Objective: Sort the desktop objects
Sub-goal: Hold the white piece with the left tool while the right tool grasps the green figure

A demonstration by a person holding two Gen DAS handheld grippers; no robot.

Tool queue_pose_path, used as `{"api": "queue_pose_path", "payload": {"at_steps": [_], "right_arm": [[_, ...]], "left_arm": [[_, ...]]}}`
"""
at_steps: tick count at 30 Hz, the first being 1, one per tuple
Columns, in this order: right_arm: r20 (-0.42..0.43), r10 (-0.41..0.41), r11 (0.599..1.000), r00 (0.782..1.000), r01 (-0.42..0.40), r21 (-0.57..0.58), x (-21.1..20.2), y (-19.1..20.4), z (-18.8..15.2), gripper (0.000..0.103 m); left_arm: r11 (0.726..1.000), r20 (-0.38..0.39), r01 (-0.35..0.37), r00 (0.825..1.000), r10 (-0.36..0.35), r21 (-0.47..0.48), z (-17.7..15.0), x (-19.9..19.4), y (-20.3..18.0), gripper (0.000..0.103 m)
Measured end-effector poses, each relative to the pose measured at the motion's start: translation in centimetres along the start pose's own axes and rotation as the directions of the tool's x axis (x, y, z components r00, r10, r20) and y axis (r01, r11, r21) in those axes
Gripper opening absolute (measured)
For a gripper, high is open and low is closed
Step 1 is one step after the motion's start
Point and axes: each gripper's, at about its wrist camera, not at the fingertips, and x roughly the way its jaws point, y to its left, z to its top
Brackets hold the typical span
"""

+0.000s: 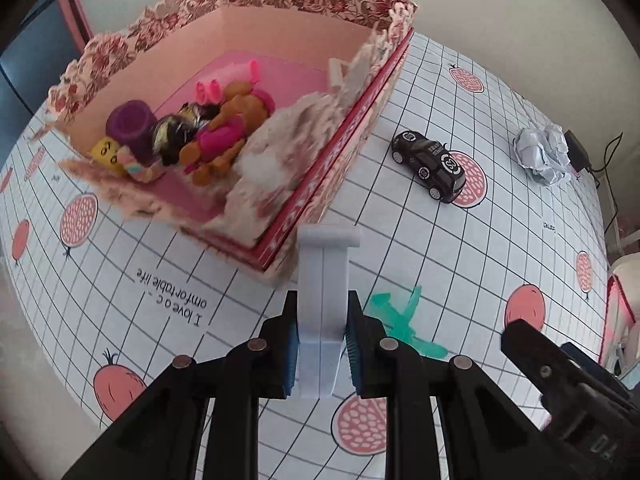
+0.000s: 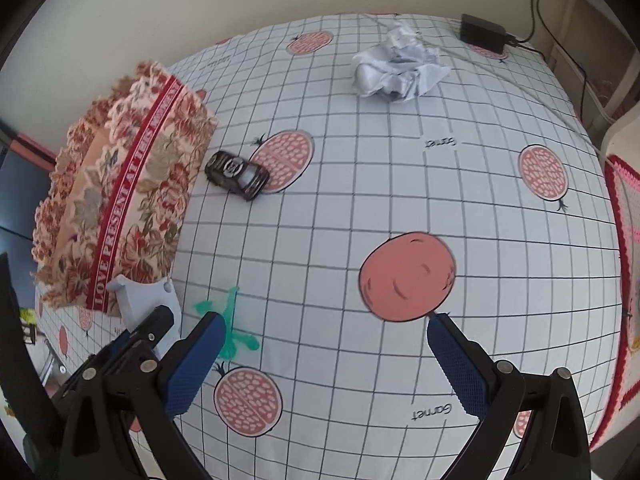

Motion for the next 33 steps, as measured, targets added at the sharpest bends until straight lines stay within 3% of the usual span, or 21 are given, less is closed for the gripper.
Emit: {"api": "queue_pose_path", "payload": {"at_steps": [8,16,23,33], "right_arm": [[-0.008,0.033,0.999,0.999,-0.033,0.001,0.6,1.3,-1.0,0.101],[-0.021,0.078,0.997,0.997,-0.078,-0.014,1.4,3.2,-1.8,0.085],[-0.031,0.064,0.996,0.997,-0.066,-0.059,2.6,4.9,-2.1,0.075],[-0.036,0.041,0.995,0.998,-0.044,-0.092,4.1,6.8,-2.4,0.049]], "left_arm": [[0.997,-0.021,0.063,0.998,-0.064,-0.041,-1.2,-1.2,2.2,0.022],[0.994,0.0,0.083,0.997,-0.083,-0.073,-2.1,-2.6,3.7,0.022],[0.99,0.003,0.089,0.996,-0.089,-0.106,-1.9,-2.7,5.0,0.022],[0.985,-0.018,0.082,0.996,-0.085,-0.152,-1.5,-1.7,6.4,0.022]]}}
